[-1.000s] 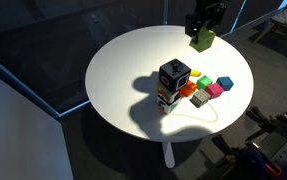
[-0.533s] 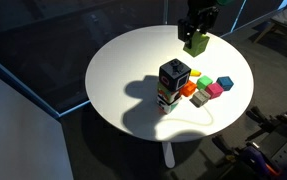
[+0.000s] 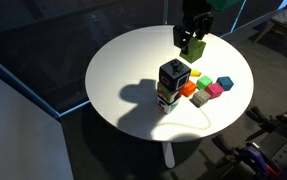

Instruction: Pick up the lime green block and put it on the block with the number four on it

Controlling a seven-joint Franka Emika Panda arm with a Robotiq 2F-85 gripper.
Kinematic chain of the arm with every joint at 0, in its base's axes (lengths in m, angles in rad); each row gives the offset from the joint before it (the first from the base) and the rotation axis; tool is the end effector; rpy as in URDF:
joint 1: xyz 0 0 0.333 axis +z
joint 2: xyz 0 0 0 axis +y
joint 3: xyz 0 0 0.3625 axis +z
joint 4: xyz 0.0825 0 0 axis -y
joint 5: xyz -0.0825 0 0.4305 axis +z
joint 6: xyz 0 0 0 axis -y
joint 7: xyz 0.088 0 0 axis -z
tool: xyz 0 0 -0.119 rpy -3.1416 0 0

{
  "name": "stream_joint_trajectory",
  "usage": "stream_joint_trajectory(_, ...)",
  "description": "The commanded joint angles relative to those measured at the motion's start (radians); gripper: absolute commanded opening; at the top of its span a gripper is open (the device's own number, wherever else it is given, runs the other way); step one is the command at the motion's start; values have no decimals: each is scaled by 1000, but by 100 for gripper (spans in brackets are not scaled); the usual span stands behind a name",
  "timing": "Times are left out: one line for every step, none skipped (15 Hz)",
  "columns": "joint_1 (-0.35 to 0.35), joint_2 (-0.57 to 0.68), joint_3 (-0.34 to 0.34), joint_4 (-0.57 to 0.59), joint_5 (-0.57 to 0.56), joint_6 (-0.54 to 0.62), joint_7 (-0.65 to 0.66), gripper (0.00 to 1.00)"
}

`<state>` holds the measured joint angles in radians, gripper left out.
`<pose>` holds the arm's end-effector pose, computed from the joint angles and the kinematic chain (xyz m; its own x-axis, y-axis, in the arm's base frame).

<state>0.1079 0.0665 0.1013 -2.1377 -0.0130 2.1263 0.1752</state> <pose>0.5683 0.1195 0.3756 0.9963 0.0405 -0.0756 0.0420 -0.9990 0.0172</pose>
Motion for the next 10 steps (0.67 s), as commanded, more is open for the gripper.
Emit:
stream_joint_trajectory(7, -20, 9, -10, 37, -23, -20, 24)
stream_joint_trajectory(9, -20, 11, -12, 40, -21, -19, 24)
stream_joint_trajectory(11, -18, 13, -12, 44, -20, -20, 24)
stream_joint_trajectory(13, -16, 16, -12, 46, -19, -20, 24)
stream_joint_trajectory(15, -15, 18, -12, 46, -19, -20, 24)
stream_joint_trajectory(17, -13, 20, -12, 46, -17, -22, 24)
stream_joint_trajectory(19, -13, 22, -12, 47, -16, -23, 24)
stream_joint_trajectory(21, -12, 25, -12, 46, -14, -23, 24)
stream_joint_trajectory(23, -12, 27, -12, 46, -11, -23, 24)
stream_joint_trajectory(25, -11, 29, -11, 47, -10, -23, 24)
